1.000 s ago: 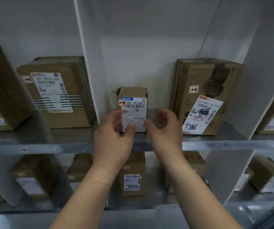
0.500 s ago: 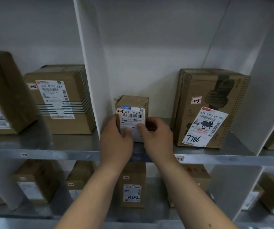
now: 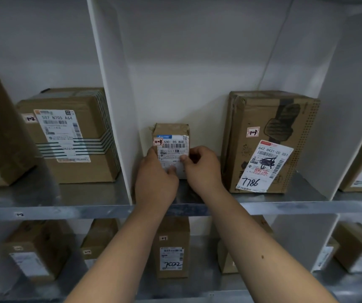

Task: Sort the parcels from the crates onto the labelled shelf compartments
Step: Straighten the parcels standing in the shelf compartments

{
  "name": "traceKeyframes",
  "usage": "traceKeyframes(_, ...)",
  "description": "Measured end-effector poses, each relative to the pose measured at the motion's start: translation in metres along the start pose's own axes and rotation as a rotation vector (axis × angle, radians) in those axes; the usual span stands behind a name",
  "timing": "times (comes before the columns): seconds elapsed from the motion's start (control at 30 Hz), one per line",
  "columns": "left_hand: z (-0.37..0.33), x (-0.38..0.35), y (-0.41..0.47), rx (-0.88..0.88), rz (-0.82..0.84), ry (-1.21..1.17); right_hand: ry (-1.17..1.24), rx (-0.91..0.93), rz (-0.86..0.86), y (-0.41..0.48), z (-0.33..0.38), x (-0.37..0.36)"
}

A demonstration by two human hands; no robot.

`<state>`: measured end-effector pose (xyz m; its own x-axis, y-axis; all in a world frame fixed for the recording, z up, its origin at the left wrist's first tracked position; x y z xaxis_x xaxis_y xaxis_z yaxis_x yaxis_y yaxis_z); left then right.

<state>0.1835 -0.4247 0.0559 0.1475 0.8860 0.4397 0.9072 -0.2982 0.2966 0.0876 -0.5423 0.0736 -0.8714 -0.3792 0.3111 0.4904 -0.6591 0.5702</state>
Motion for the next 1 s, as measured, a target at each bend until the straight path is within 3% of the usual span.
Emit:
traceKeyframes(0.53,0.003,-0.007,0.003,0.076,0.156,-0.163,0.027,-0.095,-0.034,-0.002,-0.006,0.002)
traceKeyframes(0.67,-0.015,0.017,-0.026,-0.054,0.053,-0.228,-0.003,-0.063,-0.111,-0.017,0.006,0.018)
traceKeyframes(0.83,-0.041,0.019,-0.062,-0.168,0.187,-0.361,0.081,-0.031,-0.202,-0.037,0.02,0.047)
traceKeyframes(1.0,-0.063,0.002,-0.073,-0.171,0.21,-0.494,0.183,0.023,-0.297,-0.042,0.024,0.091)
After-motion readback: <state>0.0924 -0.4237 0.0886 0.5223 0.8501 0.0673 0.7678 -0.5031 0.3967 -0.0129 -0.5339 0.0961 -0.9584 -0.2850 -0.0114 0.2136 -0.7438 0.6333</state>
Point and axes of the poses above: each hand's wrist, its own y-axis towards the middle knuckle, its own x-axis out of the back of the hand, z = x × y, the point moved 6 cm from there along y, towards the middle knuckle, and after that the axes turned 14 degrees about x, right-handed, at the moved point
